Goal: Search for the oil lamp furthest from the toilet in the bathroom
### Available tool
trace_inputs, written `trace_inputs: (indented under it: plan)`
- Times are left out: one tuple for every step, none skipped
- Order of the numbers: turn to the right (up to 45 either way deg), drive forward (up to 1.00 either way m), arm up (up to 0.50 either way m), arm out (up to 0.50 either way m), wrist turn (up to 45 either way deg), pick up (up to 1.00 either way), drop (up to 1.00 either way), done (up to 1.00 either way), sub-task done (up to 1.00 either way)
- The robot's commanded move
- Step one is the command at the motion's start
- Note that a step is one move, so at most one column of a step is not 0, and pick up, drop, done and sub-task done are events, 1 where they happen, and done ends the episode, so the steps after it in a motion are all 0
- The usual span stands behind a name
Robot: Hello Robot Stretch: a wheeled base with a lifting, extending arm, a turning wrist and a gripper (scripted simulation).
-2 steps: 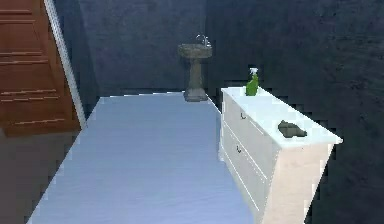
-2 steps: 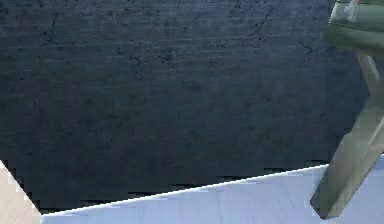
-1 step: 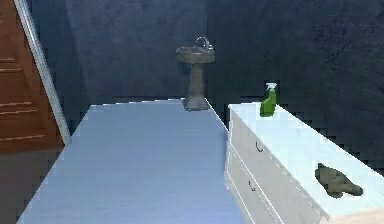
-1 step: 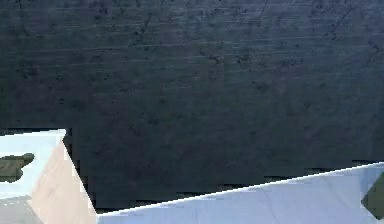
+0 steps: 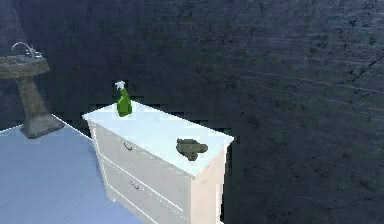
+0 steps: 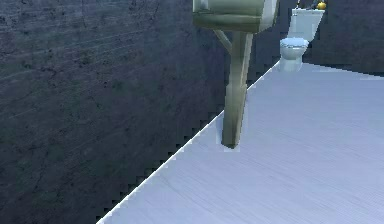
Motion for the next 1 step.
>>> trace_inputs:
  plan:
    - [0.0,0.00,0.00,0.00,0.0,0.00,0.00,1.00,0.00]
